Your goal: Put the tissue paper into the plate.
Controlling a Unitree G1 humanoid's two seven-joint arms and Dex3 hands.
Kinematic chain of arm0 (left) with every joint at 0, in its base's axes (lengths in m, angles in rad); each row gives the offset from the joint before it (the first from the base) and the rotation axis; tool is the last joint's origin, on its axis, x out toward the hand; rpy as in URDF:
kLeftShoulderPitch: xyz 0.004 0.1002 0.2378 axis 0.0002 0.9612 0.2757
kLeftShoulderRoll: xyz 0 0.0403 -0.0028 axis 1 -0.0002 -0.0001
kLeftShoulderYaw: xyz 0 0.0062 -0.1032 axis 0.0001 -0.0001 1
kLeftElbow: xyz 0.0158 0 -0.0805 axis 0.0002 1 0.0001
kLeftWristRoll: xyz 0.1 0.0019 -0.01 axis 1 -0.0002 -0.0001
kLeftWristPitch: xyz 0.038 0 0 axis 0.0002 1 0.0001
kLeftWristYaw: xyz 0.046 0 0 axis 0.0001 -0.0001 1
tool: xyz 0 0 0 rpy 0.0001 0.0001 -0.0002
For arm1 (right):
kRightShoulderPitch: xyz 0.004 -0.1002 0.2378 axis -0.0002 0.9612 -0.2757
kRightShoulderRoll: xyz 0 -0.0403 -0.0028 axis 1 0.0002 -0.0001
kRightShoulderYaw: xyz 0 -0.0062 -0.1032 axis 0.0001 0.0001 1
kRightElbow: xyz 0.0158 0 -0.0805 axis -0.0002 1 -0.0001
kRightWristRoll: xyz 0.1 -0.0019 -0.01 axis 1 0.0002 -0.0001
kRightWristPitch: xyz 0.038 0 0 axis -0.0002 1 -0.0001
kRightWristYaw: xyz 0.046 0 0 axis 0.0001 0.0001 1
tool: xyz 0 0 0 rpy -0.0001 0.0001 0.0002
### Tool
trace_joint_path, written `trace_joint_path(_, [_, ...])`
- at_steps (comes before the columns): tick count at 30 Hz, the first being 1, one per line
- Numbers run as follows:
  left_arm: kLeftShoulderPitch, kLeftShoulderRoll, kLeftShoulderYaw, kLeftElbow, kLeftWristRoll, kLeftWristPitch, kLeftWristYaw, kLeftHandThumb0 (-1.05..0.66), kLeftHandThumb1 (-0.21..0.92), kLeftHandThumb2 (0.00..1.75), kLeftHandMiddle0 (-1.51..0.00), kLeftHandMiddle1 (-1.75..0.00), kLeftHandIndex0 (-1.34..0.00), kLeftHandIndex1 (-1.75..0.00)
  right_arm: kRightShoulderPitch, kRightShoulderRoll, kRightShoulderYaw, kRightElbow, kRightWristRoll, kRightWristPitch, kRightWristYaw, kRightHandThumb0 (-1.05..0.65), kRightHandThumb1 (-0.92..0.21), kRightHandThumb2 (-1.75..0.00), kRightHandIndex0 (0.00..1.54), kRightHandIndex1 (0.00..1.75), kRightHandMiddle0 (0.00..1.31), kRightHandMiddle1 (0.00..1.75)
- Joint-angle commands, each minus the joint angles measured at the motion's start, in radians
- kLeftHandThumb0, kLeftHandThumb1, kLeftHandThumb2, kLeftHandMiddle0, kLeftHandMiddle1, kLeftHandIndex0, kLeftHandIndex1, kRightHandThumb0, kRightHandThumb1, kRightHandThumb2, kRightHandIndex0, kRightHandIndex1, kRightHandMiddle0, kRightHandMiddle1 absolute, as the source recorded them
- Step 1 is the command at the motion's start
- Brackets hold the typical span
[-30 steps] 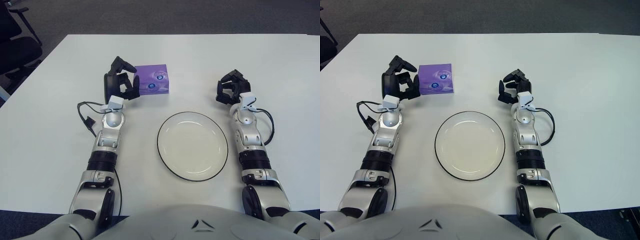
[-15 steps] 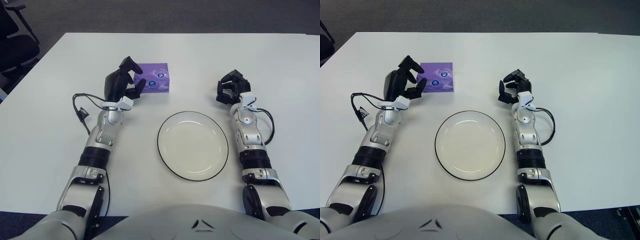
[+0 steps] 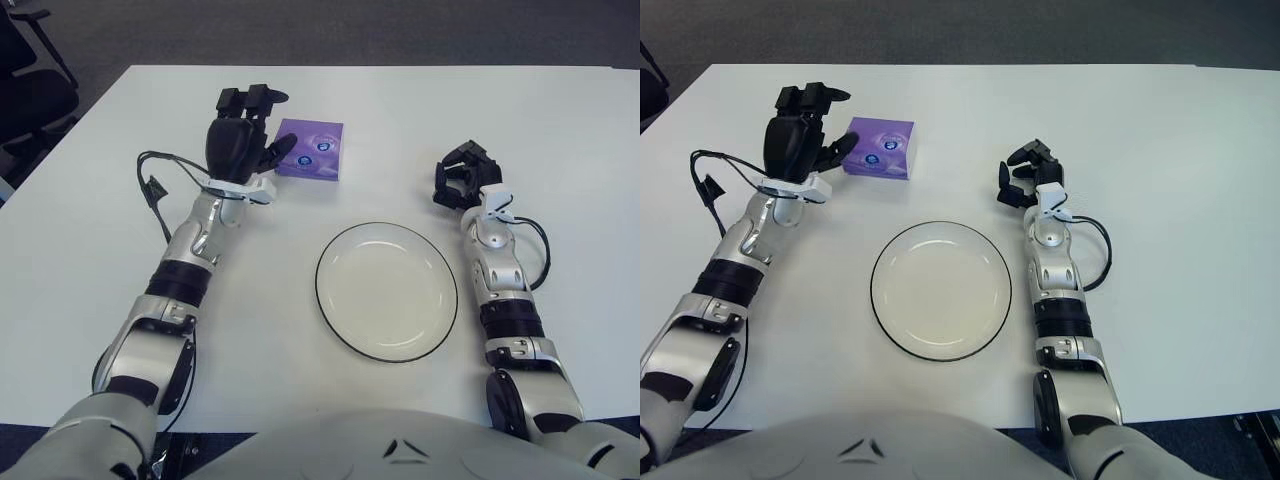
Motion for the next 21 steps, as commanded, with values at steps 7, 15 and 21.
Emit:
trace_joint_path(7, [-0.051, 0.043, -0.068, 0.038, 0.086, 0.053, 0.031, -1.02, 0.92, 0.55, 0.0, -0.4, 0.0, -0.76, 0.102, 0.027, 0.012, 0.019, -0.008, 0.031, -0.01, -0.46, -0.37, -1.25, 1.17, 1.75, 0.57, 1.75])
trace_joint_path(15, [-0.053, 0.055, -0.093, 0.007, 0.106, 0.083, 0.021, -1.02, 0.92, 0.53, 0.0, -0.41, 0.0, -0.8, 0.105, 0.024, 0.016, 0.017, -0.005, 0.028, -0.005, -0.46, -0.38, -1.24, 1.17, 1.75, 0.56, 1.75])
trace_joint_path(21, [-0.056, 0.062, -0.105, -0.018, 0.102, 0.084, -0.005, -1.02, 0.92, 0.51, -0.01, -0.45, 0.0, -0.9, 0.101, 0.022, 0.016, 0.029, 0.0, 0.017, -0.001, -0.45, -0.4, -1.21, 1.17, 1.75, 0.54, 1.75])
